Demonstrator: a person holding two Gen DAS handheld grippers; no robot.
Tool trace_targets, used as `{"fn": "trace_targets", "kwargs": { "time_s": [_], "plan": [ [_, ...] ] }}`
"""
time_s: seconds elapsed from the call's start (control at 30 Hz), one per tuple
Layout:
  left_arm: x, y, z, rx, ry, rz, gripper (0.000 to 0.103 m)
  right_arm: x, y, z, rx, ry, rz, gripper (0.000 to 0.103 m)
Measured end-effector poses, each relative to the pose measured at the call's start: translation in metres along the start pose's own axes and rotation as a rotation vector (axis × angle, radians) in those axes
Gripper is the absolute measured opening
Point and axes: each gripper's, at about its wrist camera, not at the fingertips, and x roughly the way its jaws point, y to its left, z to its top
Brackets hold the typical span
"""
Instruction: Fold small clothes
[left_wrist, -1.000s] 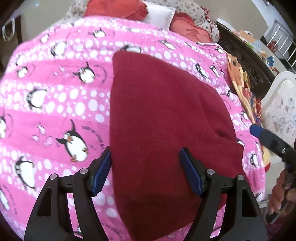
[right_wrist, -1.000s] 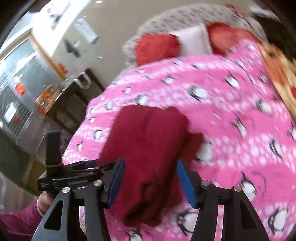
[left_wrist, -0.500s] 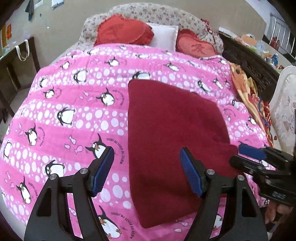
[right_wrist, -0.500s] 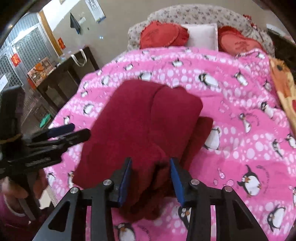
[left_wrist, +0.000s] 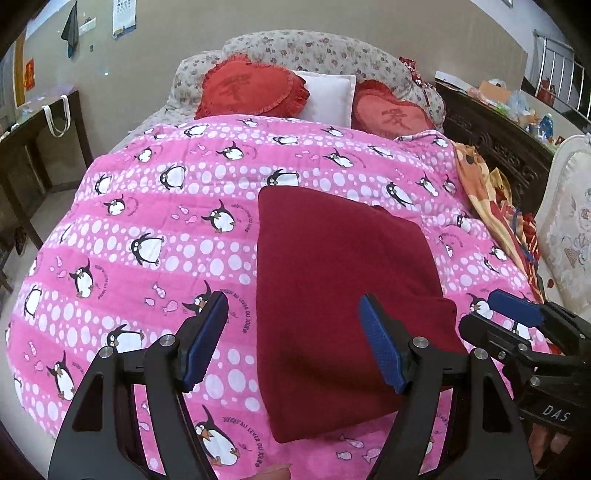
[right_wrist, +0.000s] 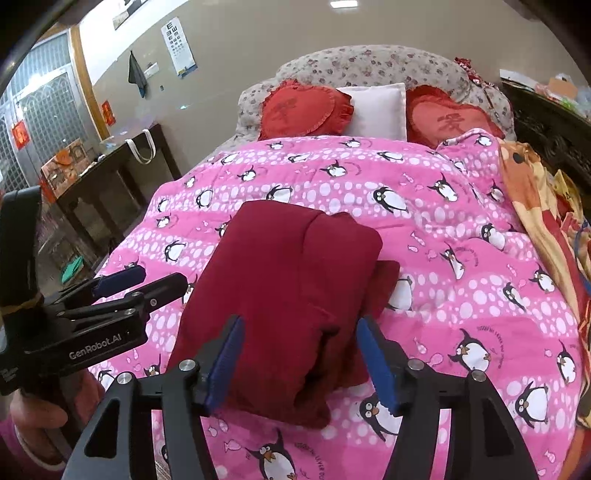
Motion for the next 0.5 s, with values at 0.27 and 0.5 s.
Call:
{"fn": "trace_targets", "kwargs": {
  "time_s": [0.27, 0.5],
  "plan": [
    [-0.0015, -0.0003, -0.0013, 0.001, -0.002, 0.005, 0.074, 0.0035, 0.0004, 0.0007, 0.007, 0.006, 0.001, 0.063],
    [-0.0011, -0.0014, -0.0013, 0.003, -0.002, 0.008, 0.074, 0.0071, 0.0004, -0.0002, 0.014, 0.018, 0.0, 0.064]
  ]
}}
